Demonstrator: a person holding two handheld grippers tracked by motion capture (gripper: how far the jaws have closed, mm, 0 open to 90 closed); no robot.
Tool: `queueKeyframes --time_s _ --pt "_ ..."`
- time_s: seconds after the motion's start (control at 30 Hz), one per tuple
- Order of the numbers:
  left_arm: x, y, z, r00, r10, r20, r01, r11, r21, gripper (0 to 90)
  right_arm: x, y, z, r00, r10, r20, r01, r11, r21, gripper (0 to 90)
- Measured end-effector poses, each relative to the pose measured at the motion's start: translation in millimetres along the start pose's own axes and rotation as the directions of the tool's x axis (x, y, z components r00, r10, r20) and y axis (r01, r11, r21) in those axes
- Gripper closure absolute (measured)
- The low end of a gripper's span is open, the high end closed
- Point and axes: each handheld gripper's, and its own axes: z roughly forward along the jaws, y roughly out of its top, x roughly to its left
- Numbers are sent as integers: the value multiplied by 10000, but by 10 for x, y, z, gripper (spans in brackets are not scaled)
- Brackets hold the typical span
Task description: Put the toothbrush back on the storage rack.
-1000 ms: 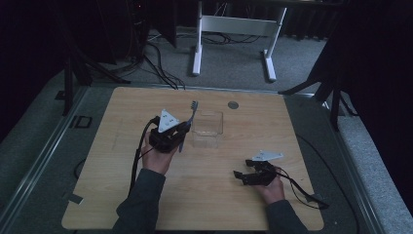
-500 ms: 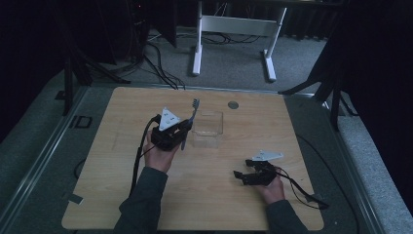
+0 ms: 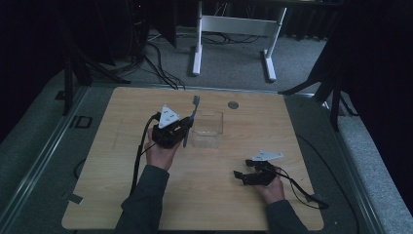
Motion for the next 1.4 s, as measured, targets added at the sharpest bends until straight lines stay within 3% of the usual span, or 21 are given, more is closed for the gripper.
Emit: queueKeyframes --time_s 1.07,1.4 --pt "36 -3 118 9966 -820 79 824 9945 -639 813 -1 0 0 10000 1 -6 -1 10000 0 229" --pt "38 -4 143 9939 -1099 26 1095 9880 -1088 813 -1 0 0 10000 0 -9 0 10000 -2 229"
